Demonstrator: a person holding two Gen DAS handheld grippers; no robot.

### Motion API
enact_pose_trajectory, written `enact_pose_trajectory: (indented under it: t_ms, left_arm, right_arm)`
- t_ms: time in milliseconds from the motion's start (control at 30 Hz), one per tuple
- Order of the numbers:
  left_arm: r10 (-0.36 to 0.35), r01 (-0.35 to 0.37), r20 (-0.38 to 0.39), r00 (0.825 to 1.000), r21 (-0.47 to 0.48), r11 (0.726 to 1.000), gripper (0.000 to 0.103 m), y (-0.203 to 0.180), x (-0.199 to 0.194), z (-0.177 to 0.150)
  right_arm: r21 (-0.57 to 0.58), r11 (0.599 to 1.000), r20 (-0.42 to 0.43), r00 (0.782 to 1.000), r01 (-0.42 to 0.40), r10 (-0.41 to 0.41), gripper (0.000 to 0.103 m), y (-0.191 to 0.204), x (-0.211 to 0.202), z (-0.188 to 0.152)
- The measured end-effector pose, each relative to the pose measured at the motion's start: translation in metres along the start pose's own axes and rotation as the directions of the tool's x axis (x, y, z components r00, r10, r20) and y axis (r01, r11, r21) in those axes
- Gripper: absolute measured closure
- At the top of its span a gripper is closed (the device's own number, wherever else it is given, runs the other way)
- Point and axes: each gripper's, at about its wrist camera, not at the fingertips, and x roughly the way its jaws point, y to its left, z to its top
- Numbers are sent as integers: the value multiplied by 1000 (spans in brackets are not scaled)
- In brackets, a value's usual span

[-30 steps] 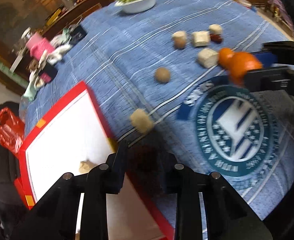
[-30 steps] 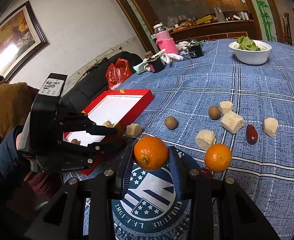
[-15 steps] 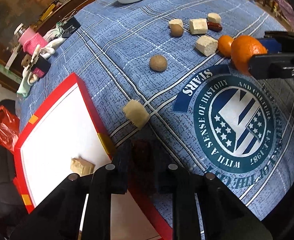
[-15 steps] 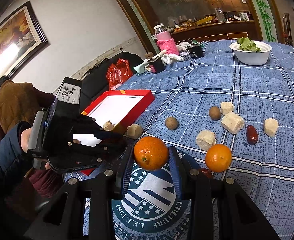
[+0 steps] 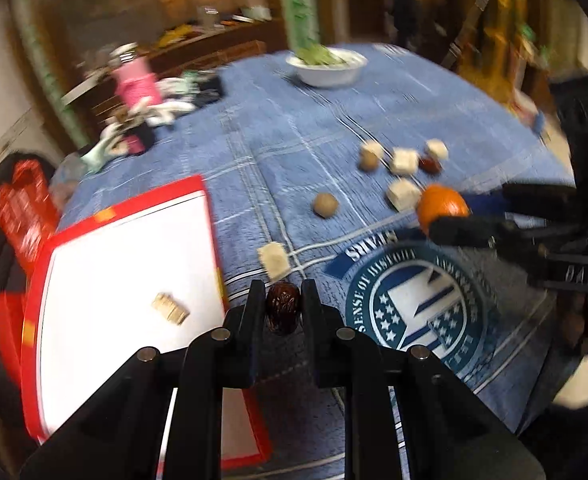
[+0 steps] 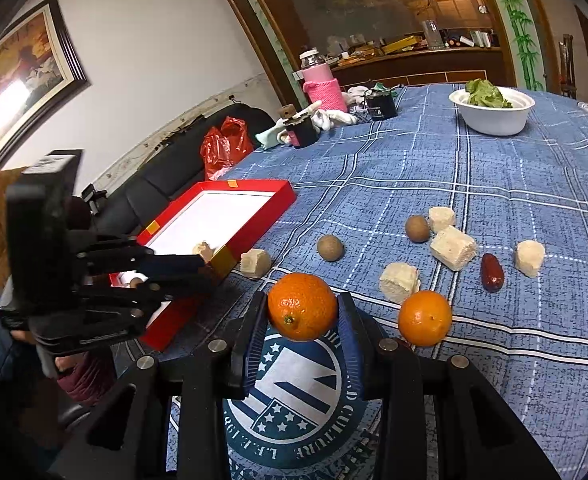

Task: Organize fruits
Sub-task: 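Grasp a red date near the printed logo with the left tool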

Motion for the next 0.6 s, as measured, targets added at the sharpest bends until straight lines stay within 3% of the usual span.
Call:
enact_pose_trajectory:
  t_ms: [200, 367, 600]
  left_arm:
    - [28, -12, 77, 997, -209, 978, 87, 11, -22, -13]
    - [21, 13, 115, 993, -293, 956, 87, 14, -33, -18]
    - [54, -12, 99, 994, -387, 922, 87, 28, -35, -26]
  right_arm:
    - [-29, 999, 18, 999, 34, -34, 68, 18, -10, 0]
    - [-69, 995, 39, 997, 69, -66, 68, 37, -19, 0]
    - [-100, 990, 50, 994, 98, -93, 68, 56, -27, 0]
